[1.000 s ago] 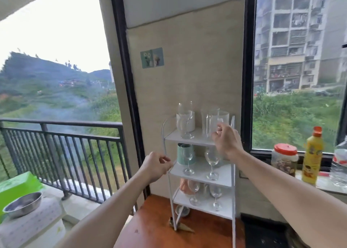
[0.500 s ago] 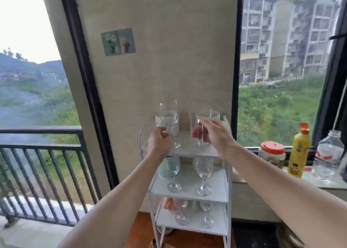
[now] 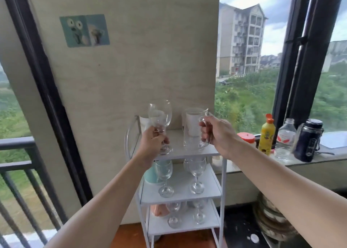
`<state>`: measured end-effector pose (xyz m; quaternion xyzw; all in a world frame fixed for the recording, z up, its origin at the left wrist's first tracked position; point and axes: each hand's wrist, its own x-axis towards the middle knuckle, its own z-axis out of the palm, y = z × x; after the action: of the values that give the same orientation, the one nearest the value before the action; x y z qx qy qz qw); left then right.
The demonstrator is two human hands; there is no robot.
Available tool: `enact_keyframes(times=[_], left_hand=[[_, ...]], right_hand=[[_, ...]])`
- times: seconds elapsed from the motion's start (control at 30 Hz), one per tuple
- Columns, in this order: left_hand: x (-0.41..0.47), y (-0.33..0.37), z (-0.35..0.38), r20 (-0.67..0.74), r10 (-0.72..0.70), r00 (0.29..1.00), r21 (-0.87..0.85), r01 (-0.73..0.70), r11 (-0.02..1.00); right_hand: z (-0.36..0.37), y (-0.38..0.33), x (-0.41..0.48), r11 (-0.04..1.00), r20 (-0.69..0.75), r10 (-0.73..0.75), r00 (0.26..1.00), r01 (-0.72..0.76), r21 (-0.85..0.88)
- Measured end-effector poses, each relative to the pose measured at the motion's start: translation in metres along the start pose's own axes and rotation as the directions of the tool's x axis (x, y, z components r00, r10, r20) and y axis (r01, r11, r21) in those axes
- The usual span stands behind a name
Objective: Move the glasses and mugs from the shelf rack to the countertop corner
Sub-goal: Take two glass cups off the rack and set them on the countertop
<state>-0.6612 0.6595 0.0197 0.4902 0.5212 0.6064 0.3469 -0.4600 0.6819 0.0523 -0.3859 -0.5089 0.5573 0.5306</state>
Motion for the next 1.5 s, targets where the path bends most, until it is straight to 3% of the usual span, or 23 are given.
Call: enact_keyframes(times=[0.27,0.43,0.6,0.7,0.9,1.0,1.27,1.5], left_hand=[[-0.036,0.018,-0.012,0.329,-0.052,0.943,-0.269,0.147,0.952],[-0.083,0.022,0.012,0.511,-0.042,0.859,-0.288,0.217,0.933],[-0.132,0.004,0.08,0.661,-0.068,0.747,-0.268,0.321,0.908],[-0.173,-0.009,0.137,0.771,-0.083,0.631,-0.22,0.387,0.895],[-0.279,-0.019,0.265,0.939,-0.083,0.333,-0.126,0.558,0.82],[-0.335,-0.021,0.328,0.963,-0.115,0.243,-0.064,0.622,0.78],[-0.465,-0.023,0.483,0.987,-0.161,-0.001,0.123,0.651,0.749],[-0.553,-0.028,0.635,0.957,-0.147,-0.252,0.267,0.552,0.79]], right_hand=[[-0.039,-0.016,-0.064,0.987,-0.035,0.051,0.998,-0.045,0.155],[-0.092,-0.02,-0.131,0.991,-0.094,0.063,0.994,-0.052,0.12],[-0.164,-0.017,-0.207,0.983,-0.281,0.109,0.954,-0.061,0.172],[-0.212,-0.012,-0.262,0.988,-0.388,0.124,0.913,-0.077,0.136],[-0.327,0.005,-0.391,0.985,-0.582,0.154,0.798,-0.081,0.15],[-0.384,0.013,-0.458,0.988,-0.67,0.157,0.726,-0.109,0.114],[-0.51,0.01,-0.611,0.989,-0.852,0.14,0.505,-0.116,0.093],[-0.625,0.018,-0.704,0.991,-0.927,0.131,0.351,-0.013,0.134]])
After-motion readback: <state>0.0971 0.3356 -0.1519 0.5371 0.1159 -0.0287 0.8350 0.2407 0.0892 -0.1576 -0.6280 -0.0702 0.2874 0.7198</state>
